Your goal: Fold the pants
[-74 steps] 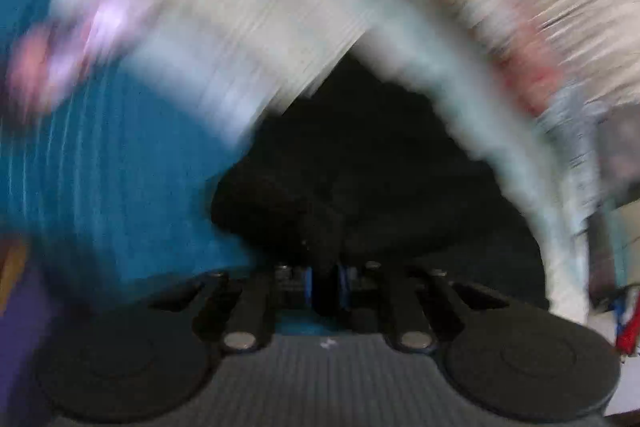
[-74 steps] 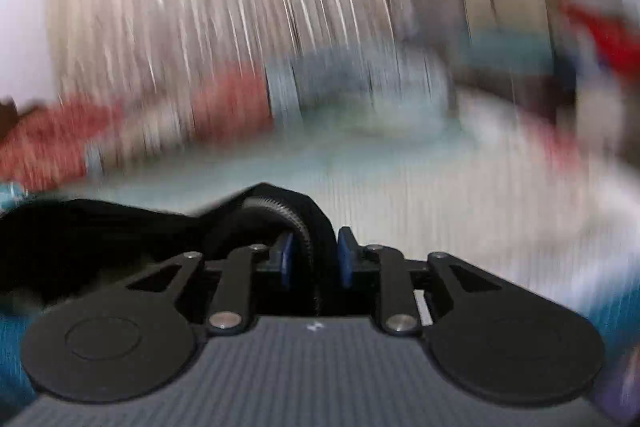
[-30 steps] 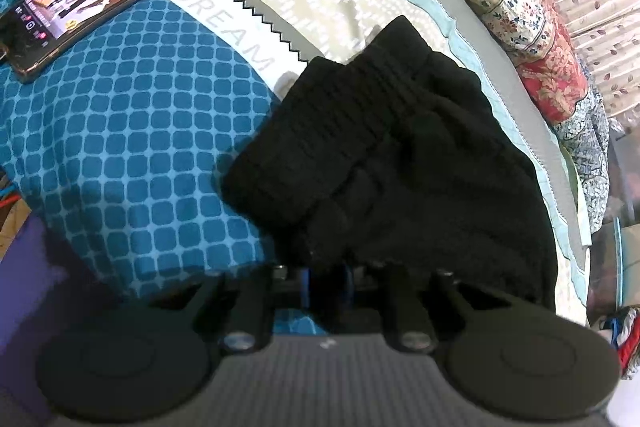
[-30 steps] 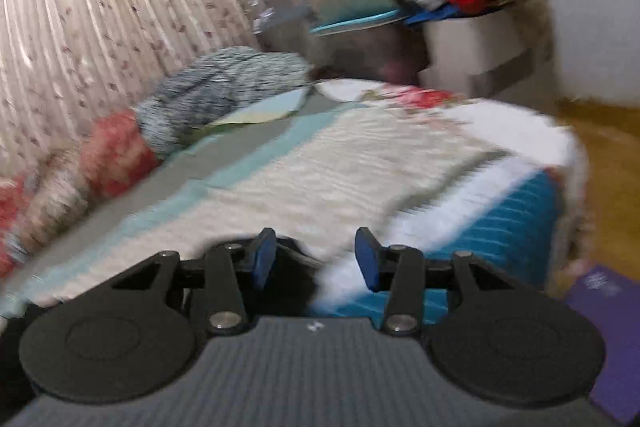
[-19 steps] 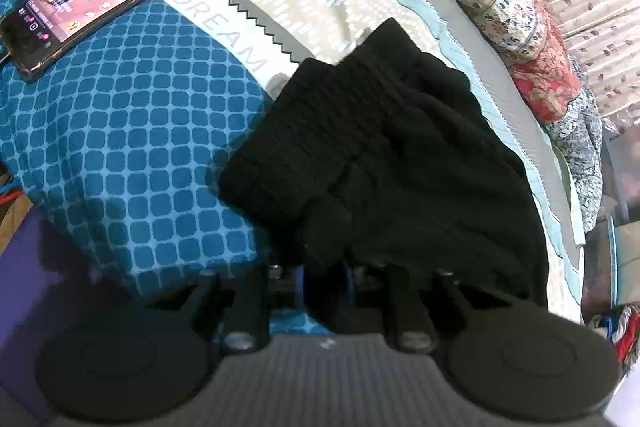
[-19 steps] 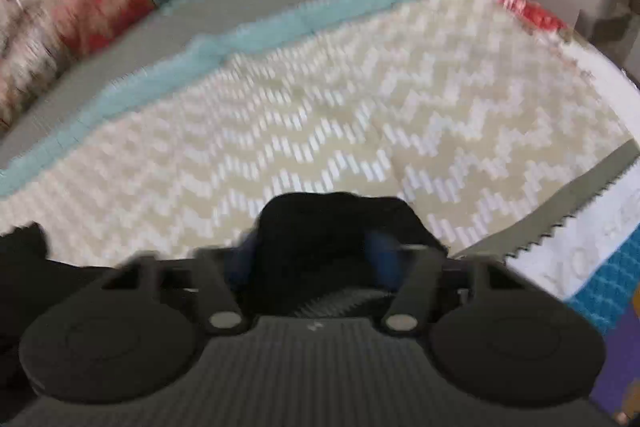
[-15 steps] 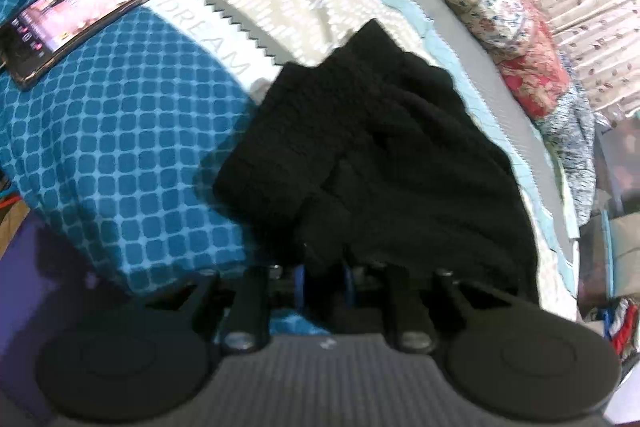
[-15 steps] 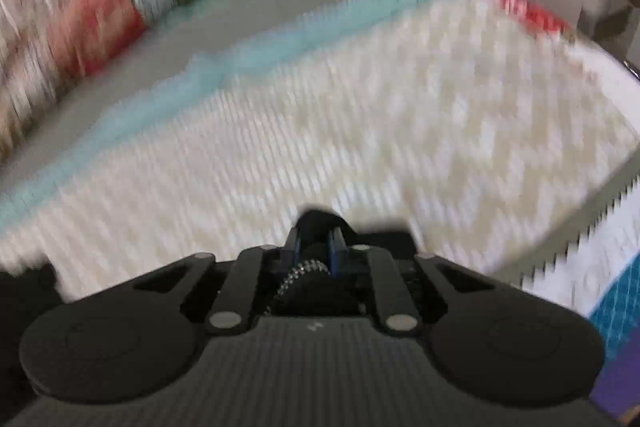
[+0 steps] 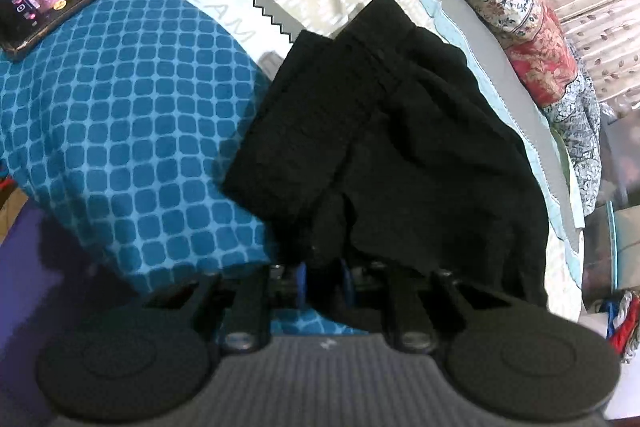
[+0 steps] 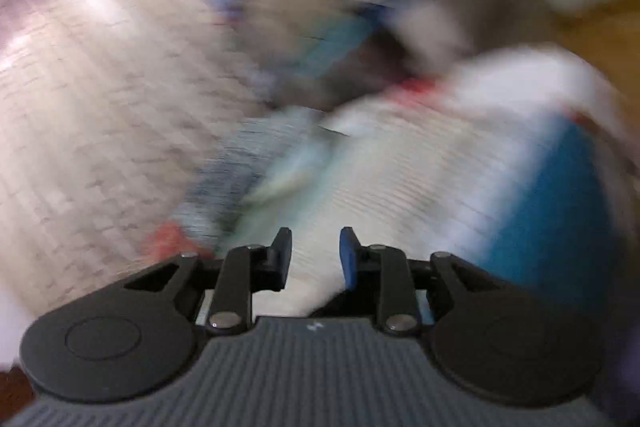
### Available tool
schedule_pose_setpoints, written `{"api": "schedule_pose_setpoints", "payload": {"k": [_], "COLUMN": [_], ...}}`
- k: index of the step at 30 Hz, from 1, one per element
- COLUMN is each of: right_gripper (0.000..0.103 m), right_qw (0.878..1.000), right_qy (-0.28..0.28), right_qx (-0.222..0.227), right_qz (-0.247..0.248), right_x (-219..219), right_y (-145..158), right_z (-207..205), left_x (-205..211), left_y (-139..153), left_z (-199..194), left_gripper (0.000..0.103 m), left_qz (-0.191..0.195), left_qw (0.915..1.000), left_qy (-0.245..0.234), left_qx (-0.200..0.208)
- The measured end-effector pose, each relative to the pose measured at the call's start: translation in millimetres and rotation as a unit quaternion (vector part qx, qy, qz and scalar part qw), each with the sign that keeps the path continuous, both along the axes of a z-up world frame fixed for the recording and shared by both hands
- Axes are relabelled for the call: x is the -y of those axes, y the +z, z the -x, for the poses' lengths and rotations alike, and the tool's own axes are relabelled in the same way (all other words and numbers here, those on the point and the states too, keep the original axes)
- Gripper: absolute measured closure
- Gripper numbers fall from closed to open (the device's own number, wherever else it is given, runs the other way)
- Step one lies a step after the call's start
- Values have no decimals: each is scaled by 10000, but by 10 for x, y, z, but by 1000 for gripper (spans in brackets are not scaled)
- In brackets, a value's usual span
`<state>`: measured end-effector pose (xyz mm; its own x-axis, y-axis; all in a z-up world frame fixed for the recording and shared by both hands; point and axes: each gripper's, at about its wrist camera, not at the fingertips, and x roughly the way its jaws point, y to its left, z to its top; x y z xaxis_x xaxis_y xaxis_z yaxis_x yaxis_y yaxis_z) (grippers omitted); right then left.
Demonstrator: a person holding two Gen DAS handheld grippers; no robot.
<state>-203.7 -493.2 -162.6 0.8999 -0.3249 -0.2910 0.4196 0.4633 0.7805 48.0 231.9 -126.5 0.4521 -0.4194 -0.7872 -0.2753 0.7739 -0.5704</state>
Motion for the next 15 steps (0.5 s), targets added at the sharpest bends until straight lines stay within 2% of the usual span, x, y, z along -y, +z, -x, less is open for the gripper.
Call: {"api": "schedule_pose_setpoints", "payload": {"k": [2,4,5,7,9,11,12,13,14,15], "right_gripper": [73,69,65,43,33,30,32,60,78,82], "right_qw": [9998,9973,9951,9909,9838,9676,9528,9311,9168,9191], "right_qy": [48,282,386,425,350,559,823,1156,1336,1325], "right_qx": [-166,-432,-583,-799,-1028,-1598,-2053,-2667,-3021,-2962], "right_qz": [115,515,699,997,1427,1874,2079,2205,2244,2235], "right_x": [-82,-161,-201,-230,-257,-258,-259,-256,-255,-235], "right_y": [24,198,288,428,447,395,351,262,201,235], "right_z": [18,-144,-228,-467,-640,-995,-1143,-1322,-1405,-1452], "left_x": [3,24,36,47,46,55,55,57,54,54], "left_y": [26,72,90,109,101,101,111,126,153,190], "left_z": [-18,-39,-57,-49,-40,-45,-48,-45,-46,-37], "left_gripper": [89,89,89,89,89,89,89,89,89,89], "left_qz": [-63,-145,-146,-110,-94,-83,-95,-100,-90,-81], "left_qw": [10000,9999,9999,9998,9999,9999,9998,9998,9998,9997], "left_qy": [-39,-56,-52,-39,-40,-56,-67,-69,-68,-55], "left_qx": [0,49,77,132,138,124,135,152,186,231]}}
